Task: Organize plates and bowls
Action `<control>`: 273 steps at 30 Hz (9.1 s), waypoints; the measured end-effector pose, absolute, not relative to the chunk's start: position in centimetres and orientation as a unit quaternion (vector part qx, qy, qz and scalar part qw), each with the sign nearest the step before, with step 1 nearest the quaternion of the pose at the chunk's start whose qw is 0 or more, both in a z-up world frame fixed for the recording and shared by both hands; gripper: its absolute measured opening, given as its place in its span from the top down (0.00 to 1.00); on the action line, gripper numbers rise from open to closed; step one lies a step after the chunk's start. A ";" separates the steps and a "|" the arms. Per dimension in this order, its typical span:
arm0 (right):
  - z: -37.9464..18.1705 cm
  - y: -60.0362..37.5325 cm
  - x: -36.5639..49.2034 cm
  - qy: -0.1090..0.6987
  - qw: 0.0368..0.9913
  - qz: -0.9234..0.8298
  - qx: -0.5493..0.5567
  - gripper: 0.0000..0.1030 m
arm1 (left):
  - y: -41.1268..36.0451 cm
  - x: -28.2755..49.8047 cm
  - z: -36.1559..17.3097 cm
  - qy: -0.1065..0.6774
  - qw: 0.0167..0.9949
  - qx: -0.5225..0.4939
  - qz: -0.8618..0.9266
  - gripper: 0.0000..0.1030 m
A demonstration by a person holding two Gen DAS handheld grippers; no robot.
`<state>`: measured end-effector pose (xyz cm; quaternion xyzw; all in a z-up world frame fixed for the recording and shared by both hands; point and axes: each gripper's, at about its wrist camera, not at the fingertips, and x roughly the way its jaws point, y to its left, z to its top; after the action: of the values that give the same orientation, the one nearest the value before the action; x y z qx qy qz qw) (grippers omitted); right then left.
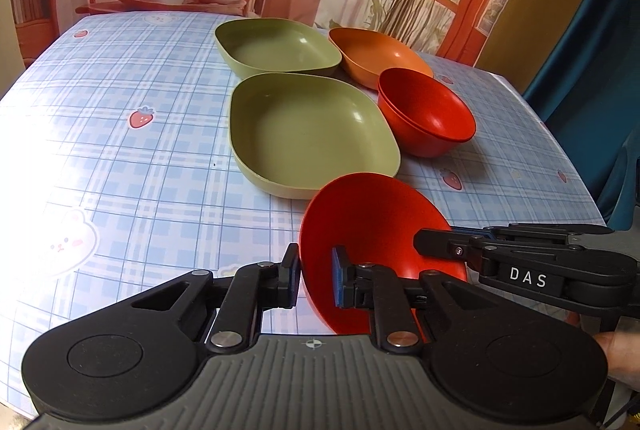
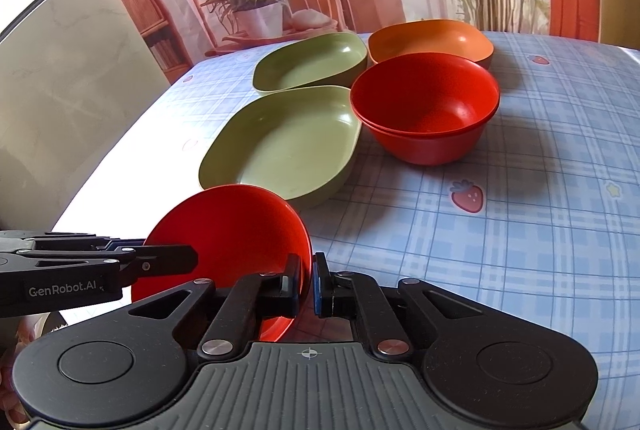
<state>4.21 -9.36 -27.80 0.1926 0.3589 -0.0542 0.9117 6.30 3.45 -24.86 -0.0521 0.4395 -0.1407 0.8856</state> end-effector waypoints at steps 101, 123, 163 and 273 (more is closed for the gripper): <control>-23.8 -23.4 10.2 0.302 0.928 -0.169 0.138 0.86 | -7.4 21.7 -23.1 0.409 0.894 0.049 -0.178 0.67; -21.1 -21.8 6.5 0.279 0.931 -0.193 0.136 0.81 | -3.8 17.7 -19.1 0.370 0.917 0.032 -0.143 0.59; -21.3 -13.1 5.9 0.250 0.947 -0.179 0.095 0.00 | 3.1 12.4 -18.4 0.317 0.942 -0.004 -0.107 0.00; -28.6 -11.5 9.8 0.344 0.920 -0.101 0.158 0.88 | 5.4 14.2 -27.1 0.453 0.885 -0.067 -0.088 0.84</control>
<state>9.84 -11.50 -28.56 0.1581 0.3437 -0.1015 0.9201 14.21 5.36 -27.14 -0.0666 0.4530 -0.0877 0.8847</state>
